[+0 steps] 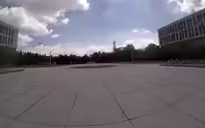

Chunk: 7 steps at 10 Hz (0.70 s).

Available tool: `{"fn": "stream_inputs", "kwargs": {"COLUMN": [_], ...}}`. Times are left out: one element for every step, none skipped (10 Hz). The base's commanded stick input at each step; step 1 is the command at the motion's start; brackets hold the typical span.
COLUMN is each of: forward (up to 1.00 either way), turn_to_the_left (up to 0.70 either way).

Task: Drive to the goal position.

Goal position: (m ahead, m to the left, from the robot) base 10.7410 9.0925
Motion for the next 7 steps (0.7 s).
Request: {"fn": "stream_inputs", "kwargs": {"forward": [0.7,0.7,0.7,0.7,0.7,0.7,0.7], "turn_to_the_left": [0.0,0.0,0.0,0.0,0.0,0.0,0.0]}}
